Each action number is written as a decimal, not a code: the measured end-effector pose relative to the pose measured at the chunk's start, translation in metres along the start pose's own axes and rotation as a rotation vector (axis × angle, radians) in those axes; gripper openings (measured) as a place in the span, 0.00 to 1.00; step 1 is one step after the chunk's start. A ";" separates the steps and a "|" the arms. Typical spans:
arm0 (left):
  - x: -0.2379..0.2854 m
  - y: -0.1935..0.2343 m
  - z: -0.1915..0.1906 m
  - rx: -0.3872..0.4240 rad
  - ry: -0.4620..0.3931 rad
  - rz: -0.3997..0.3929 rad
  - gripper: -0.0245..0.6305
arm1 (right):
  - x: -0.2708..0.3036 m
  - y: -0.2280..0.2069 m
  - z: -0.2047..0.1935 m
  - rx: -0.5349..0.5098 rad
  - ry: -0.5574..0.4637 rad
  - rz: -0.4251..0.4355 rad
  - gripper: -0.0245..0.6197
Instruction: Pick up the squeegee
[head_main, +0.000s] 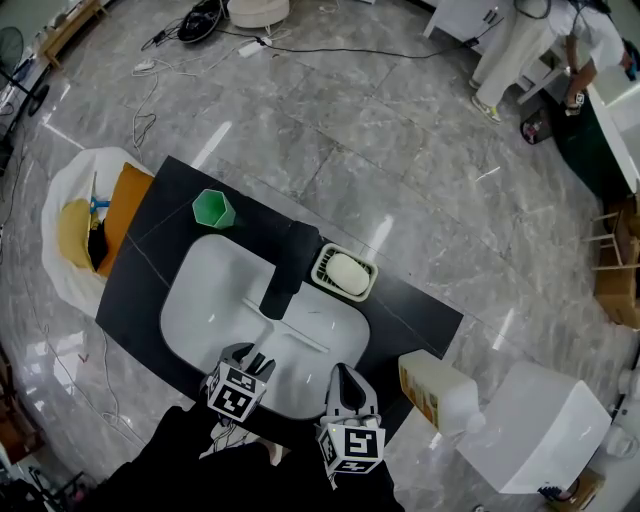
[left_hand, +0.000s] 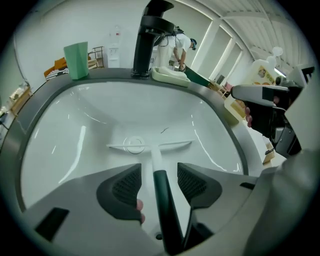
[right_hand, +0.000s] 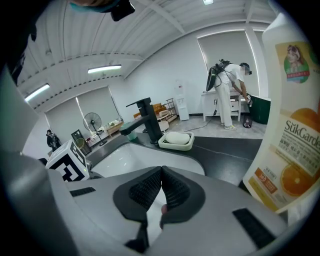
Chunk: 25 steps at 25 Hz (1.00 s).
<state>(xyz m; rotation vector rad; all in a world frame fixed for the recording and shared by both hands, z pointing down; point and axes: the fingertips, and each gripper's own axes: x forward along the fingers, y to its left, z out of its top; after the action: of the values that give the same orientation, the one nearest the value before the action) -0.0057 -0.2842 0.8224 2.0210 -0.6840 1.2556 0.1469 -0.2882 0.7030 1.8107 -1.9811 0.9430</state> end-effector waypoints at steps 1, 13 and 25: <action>0.004 0.001 -0.001 -0.006 0.014 -0.006 0.40 | 0.002 -0.001 0.000 0.001 0.001 0.000 0.06; 0.018 0.002 -0.005 -0.048 0.091 -0.015 0.22 | 0.010 -0.006 -0.003 0.016 0.016 0.006 0.06; 0.018 0.006 -0.004 -0.073 0.084 -0.001 0.20 | 0.010 -0.003 -0.007 0.014 0.020 0.005 0.06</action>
<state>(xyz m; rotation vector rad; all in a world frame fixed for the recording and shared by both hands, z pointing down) -0.0049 -0.2862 0.8417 1.8977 -0.6789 1.2887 0.1467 -0.2916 0.7149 1.7972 -1.9726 0.9749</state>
